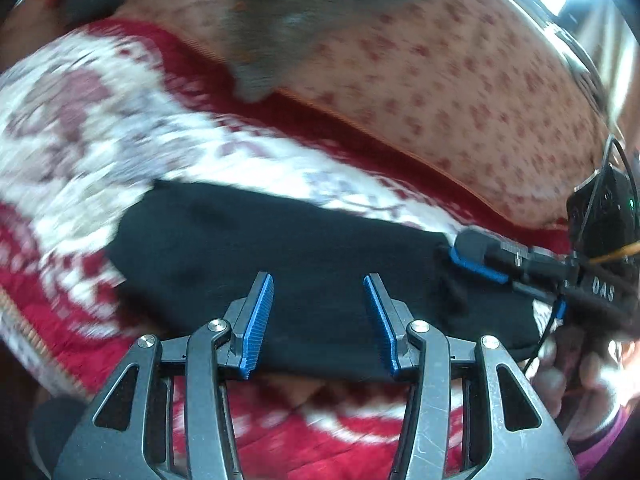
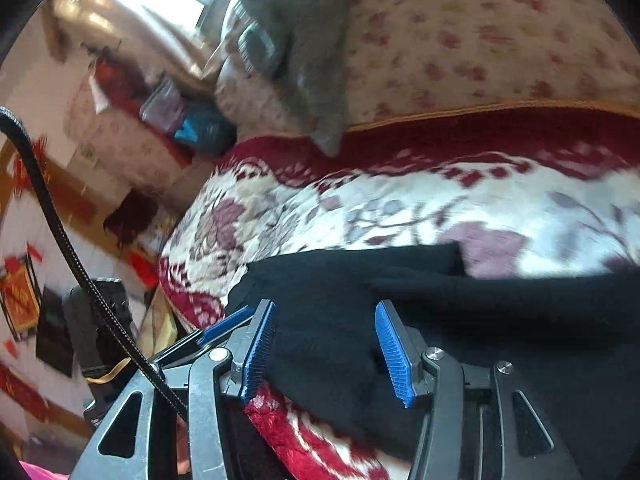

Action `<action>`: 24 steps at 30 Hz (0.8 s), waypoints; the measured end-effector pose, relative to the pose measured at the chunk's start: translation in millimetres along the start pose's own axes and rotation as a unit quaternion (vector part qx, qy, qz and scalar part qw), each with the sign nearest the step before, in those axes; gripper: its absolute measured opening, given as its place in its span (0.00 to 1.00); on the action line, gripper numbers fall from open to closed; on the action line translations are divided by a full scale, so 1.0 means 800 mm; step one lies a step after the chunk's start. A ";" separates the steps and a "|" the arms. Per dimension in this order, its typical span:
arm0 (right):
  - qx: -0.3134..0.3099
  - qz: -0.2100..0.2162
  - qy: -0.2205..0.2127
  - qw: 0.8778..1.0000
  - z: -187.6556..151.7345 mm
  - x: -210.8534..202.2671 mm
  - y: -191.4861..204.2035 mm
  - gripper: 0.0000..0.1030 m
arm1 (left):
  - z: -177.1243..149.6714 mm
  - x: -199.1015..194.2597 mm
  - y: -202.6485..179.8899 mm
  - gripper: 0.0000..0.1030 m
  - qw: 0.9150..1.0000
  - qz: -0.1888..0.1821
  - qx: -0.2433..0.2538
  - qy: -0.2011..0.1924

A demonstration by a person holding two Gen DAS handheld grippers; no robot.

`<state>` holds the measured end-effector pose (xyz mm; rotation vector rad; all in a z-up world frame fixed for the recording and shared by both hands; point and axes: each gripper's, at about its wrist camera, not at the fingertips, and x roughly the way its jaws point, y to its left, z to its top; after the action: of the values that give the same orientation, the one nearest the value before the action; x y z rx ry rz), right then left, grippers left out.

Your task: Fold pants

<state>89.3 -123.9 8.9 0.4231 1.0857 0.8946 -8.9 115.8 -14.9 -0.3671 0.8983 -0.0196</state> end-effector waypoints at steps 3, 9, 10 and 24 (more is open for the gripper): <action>-0.042 -0.002 0.025 0.999 0.015 0.042 0.024 0.53 | -0.011 -0.014 0.038 0.45 0.999 0.023 -0.038 -0.008; -0.131 -0.003 0.075 0.989 0.041 0.130 0.072 0.59 | -0.024 -0.016 0.083 0.45 0.994 0.004 -0.111 -0.009; -0.146 -0.006 0.087 0.985 0.044 0.146 0.080 0.59 | -0.025 -0.015 0.088 0.45 0.993 0.003 -0.121 -0.011; -0.278 -0.025 0.198 0.940 0.057 0.284 0.126 0.63 | -0.028 0.026 0.122 0.54 0.979 -0.019 -0.203 0.015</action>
<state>128.2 122.2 -33.0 -0.2666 1.1390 1.2225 -26.0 196.7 -74.8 -0.7674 0.9244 0.1253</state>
